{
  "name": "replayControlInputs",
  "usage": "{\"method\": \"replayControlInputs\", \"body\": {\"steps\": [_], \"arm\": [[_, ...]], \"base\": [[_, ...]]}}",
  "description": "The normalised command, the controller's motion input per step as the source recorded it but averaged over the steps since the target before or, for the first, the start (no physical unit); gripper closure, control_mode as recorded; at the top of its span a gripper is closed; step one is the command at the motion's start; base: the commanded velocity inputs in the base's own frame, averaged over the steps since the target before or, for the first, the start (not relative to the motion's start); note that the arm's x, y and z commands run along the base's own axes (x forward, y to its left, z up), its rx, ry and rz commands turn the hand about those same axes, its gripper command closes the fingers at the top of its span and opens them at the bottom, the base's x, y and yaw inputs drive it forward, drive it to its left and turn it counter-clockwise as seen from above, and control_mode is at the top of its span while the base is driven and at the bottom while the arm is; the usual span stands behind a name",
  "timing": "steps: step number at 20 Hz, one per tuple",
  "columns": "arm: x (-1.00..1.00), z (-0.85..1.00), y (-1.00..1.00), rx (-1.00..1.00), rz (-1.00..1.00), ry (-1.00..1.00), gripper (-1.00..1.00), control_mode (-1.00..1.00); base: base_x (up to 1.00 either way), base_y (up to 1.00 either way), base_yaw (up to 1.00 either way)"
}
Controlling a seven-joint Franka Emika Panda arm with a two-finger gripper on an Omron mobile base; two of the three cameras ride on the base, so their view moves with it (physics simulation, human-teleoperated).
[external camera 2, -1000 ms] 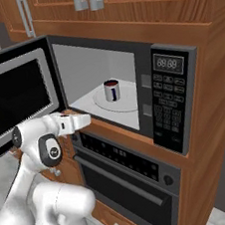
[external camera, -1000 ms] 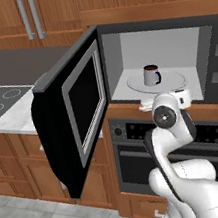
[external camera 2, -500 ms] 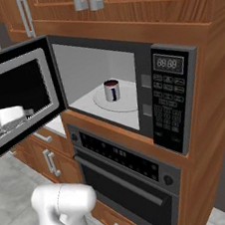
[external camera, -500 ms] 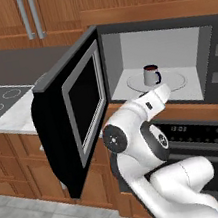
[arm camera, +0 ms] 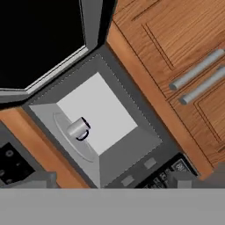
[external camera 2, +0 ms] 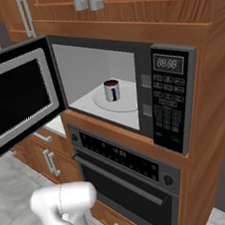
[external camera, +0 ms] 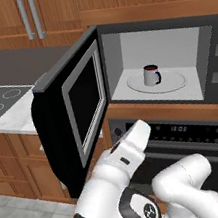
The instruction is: Place the microwavable item in the microwave. Then, close the microwave door and press the start button.
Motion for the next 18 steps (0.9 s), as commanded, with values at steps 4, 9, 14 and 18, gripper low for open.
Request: {"method": "replayControlInputs", "body": {"steps": [4,9,14,18], "arm": [[-1.0,-0.36,0.52,-0.24,0.16,-0.12,-1.0,-1.0],[-0.3,-0.29,0.93,-0.23,0.03,0.0,-1.0,-1.0],[0.0,-0.26,1.0,-0.23,0.0,0.04,-1.0,-1.0],[0.02,-0.36,1.0,-0.25,0.0,0.08,-1.0,-1.0]], "base": [[0.0,0.0,0.0],[0.0,0.0,0.0],[0.0,0.0,0.0],[0.0,0.0,0.0]]}}
